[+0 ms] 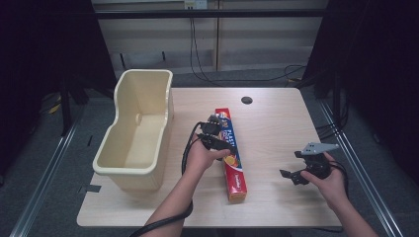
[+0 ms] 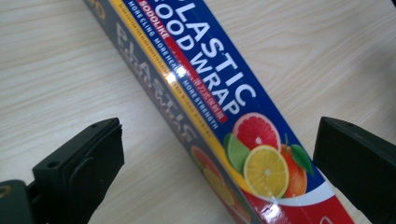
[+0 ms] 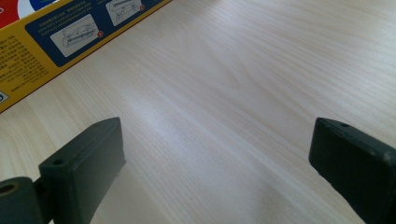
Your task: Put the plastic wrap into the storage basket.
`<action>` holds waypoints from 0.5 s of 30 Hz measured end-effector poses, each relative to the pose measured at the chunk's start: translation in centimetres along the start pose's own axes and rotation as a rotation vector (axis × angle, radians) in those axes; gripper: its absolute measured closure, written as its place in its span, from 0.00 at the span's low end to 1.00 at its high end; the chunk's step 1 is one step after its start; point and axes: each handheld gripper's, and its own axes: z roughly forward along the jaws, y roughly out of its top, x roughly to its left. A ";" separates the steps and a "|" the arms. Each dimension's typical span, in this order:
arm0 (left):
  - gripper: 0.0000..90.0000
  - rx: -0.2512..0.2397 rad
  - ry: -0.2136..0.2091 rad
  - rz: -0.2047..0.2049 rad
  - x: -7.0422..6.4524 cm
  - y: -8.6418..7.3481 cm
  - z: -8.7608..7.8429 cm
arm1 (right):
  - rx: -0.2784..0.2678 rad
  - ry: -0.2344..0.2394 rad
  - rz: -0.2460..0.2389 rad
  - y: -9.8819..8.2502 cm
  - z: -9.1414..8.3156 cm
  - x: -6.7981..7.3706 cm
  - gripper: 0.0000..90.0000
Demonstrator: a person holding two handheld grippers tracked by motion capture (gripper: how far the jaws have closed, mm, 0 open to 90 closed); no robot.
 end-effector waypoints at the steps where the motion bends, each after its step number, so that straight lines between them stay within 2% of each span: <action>1: 0.01 0.003 0.008 0.001 0.0 0.1 0.1 | -0.002 -0.005 0.001 0.0 0.0 0.0 0.03; 2: 0.01 0.000 0.014 -0.007 -0.2 0.3 0.1 | 0.000 -0.009 0.005 0.0 0.0 0.0 0.03; 4: 0.01 0.002 -0.002 -0.008 -0.4 0.7 0.2 | 0.002 -0.016 0.008 0.0 0.0 0.0 0.03; 8: 0.01 0.012 0.011 -0.002 -1.0 1.1 0.8 | 0.002 -0.014 0.006 0.0 0.0 0.0 0.03; 15: 0.01 0.019 0.018 -0.014 -1.2 1.2 1.7 | -0.009 -0.018 0.012 0.0 -0.1 -0.1 0.03</action>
